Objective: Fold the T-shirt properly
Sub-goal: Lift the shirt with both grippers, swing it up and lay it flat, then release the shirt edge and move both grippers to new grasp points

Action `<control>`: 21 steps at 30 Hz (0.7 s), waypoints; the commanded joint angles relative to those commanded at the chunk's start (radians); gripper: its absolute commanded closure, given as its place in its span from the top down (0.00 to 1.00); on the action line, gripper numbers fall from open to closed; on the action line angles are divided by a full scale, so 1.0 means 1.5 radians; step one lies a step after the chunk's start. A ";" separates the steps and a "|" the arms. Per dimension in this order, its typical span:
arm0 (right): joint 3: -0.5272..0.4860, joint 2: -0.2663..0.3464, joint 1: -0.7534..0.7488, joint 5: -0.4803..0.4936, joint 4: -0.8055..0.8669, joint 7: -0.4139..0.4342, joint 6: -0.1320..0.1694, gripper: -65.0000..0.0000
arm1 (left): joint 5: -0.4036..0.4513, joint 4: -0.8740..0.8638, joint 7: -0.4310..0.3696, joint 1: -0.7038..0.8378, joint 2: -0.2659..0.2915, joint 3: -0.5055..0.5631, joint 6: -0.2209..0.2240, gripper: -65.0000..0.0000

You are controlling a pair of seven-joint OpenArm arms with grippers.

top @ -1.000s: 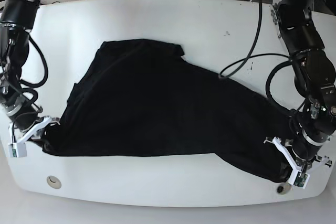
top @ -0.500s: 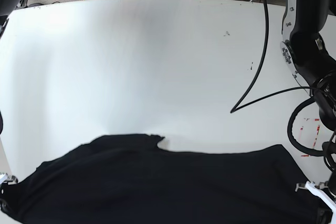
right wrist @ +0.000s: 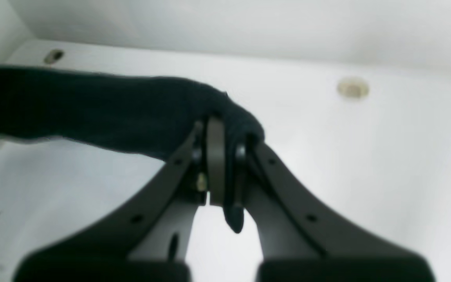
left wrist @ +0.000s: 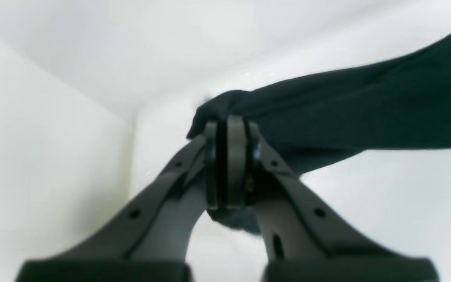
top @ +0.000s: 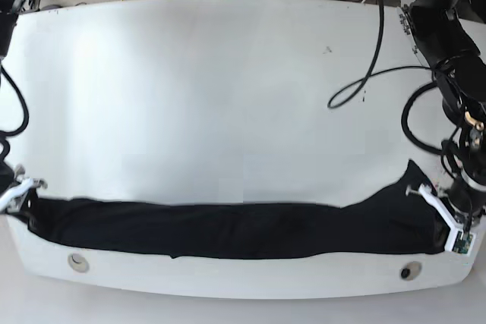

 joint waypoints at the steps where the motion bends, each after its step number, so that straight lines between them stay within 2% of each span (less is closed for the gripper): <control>1: 0.015 -0.024 -0.045 0.000 0.004 0.000 0.000 0.00 | 0.000 0.000 0.000 0.043 0.000 -0.015 0.000 0.00; 4: 0.047 -0.076 -0.148 -0.014 0.003 0.004 0.000 0.00 | 0.000 0.000 -0.012 0.130 0.014 -0.045 -0.001 0.00; 7: 0.066 -0.136 -0.219 -0.051 0.004 0.004 0.005 0.00 | 0.003 -0.001 -0.058 0.211 0.025 -0.065 -0.032 0.00; 9: 0.088 -0.181 -0.267 -0.087 0.002 0.004 0.035 0.00 | 0.005 -0.005 -0.094 0.270 0.025 -0.074 -0.057 0.00; 11: 0.097 -0.215 -0.287 -0.124 0.002 0.000 0.057 0.00 | 0.005 -0.014 -0.104 0.298 0.025 -0.074 -0.059 0.00; 13: 0.100 -0.243 -0.311 -0.153 0.004 -0.001 0.070 0.00 | 0.005 -0.016 -0.108 0.329 0.025 -0.074 -0.059 0.00; 15: 0.100 -0.256 -0.340 -0.161 0.002 0.000 0.076 0.00 | 0.005 -0.018 -0.109 0.359 0.023 -0.074 -0.059 0.00; 21: 0.100 -0.259 -0.375 -0.158 0.004 0.000 0.076 0.01 | 0.004 -0.034 -0.109 0.394 0.003 -0.073 -0.060 0.00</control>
